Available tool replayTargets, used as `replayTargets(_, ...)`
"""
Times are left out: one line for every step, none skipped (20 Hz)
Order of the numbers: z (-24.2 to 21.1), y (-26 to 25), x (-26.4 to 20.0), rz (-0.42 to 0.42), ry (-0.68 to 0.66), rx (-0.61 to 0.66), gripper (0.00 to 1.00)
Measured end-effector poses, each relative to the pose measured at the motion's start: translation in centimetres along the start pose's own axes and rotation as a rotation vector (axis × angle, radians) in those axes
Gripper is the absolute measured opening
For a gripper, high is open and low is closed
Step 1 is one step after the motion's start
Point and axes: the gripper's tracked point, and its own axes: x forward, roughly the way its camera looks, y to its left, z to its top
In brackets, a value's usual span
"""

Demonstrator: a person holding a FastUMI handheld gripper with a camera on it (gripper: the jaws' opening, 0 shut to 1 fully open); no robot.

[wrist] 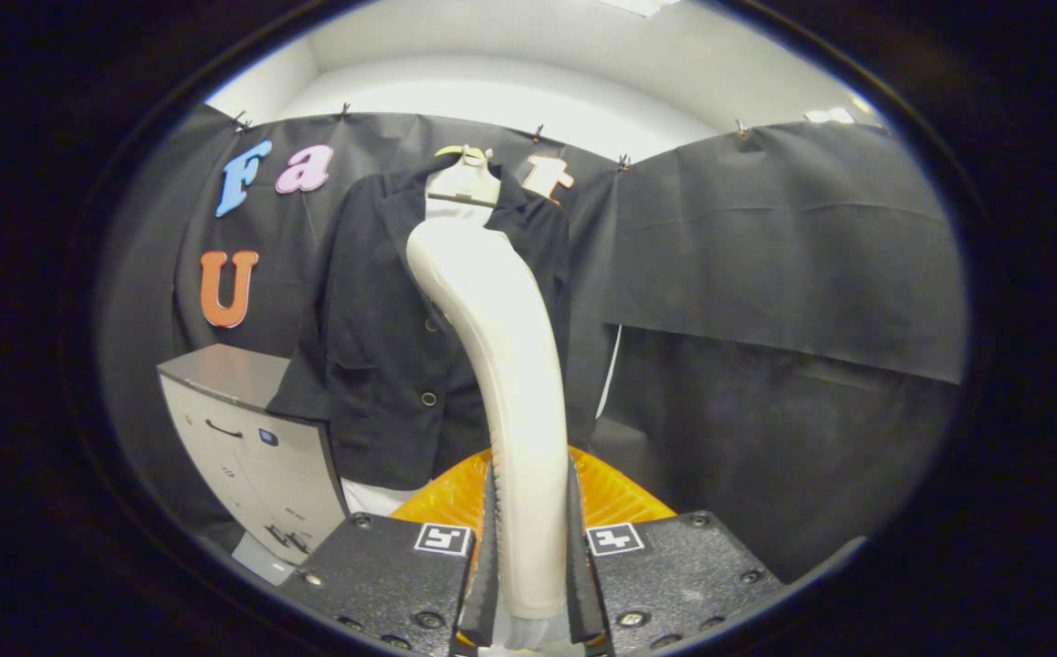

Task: Iron the clothes twice with a garment steamer, once on the left side and once on the right side.

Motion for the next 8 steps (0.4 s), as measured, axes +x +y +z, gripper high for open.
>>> replayTargets(0.4, -0.1, -0.5, 0.015, -0.012, 0.003, 0.33)
replayTargets(0.7, -0.3, -0.9, 0.031, -0.024, 0.007, 0.33)
replayTargets(1.1, -0.5, -1.4, 0.051, -0.039, 0.011, 0.33)
replayTargets(1.3, -0.7, -1.9, 0.076, -0.052, 0.015, 0.33)
replayTargets(1.4, -0.9, -2.6, 0.105, -0.067, 0.014, 0.33)
replayTargets(1.3, -1.6, -3.1, 0.126, -0.074, 0.004, 0.33)
replayTargets(1.1, -2.2, -3.7, 0.147, -0.077, -0.011, 0.33)
replayTargets(0.8, -2.8, -4.3, 0.166, -0.081, -0.018, 0.33)
